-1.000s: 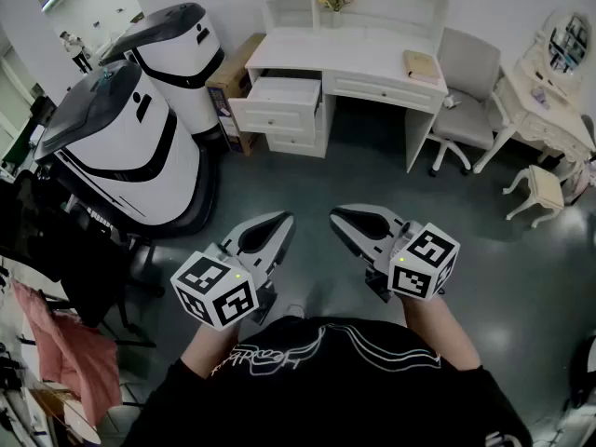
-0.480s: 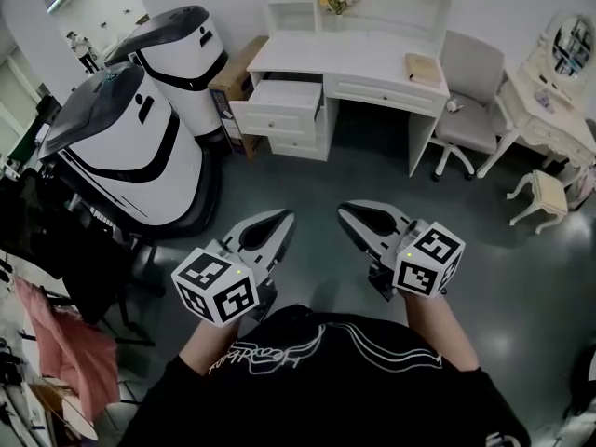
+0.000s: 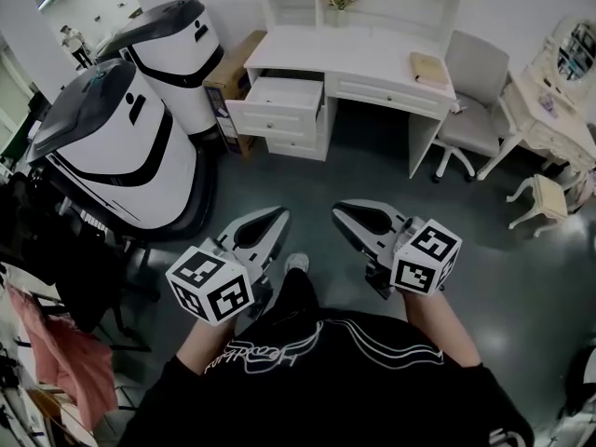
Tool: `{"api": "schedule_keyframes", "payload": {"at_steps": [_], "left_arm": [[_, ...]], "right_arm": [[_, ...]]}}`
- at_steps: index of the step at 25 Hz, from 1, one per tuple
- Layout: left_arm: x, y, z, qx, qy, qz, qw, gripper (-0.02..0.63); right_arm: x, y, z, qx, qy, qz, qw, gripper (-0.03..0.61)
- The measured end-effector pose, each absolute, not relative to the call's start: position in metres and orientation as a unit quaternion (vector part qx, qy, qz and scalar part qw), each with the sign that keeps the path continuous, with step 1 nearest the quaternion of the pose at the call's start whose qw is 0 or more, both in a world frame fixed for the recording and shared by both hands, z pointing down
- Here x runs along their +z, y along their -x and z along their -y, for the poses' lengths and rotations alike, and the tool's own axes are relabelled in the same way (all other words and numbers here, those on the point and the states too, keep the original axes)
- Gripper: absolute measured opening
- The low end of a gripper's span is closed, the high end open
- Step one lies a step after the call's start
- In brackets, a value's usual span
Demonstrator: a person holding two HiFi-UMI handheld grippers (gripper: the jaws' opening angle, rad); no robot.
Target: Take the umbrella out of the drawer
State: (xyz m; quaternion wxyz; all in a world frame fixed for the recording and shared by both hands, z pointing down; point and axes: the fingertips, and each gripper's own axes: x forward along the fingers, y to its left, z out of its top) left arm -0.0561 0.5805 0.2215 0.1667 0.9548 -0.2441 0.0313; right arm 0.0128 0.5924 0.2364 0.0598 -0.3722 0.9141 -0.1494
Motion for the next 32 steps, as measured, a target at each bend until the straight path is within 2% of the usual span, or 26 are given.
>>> {"api": "schedule_keyframes", "payload": {"at_steps": [5, 13, 22, 32], "left_arm": [[0.226, 0.059, -0.508, 0.024, -0.952, 0.244, 0.180, 0.020], [0.240, 0.061, -0.335, 0.039, -0.946, 0.234, 0.221, 0.020], [0.270, 0.084, -0.135, 0.052, -0.939, 0.223, 0.255, 0.020], [0.306, 0.058, -0.024, 0.061, -0.928, 0.239, 0.280, 0.020]], "right_arm": [[0.239, -0.009, -0.520, -0.170, 0.364, -0.914, 0.059, 0.051], [0.250, -0.008, -0.356, -0.222, 0.366, -0.901, 0.067, 0.051], [0.270, 0.004, -0.163, -0.232, 0.385, -0.893, 0.035, 0.051], [0.311, -0.029, -0.049, -0.246, 0.394, -0.885, -0.007, 0.052]]}}
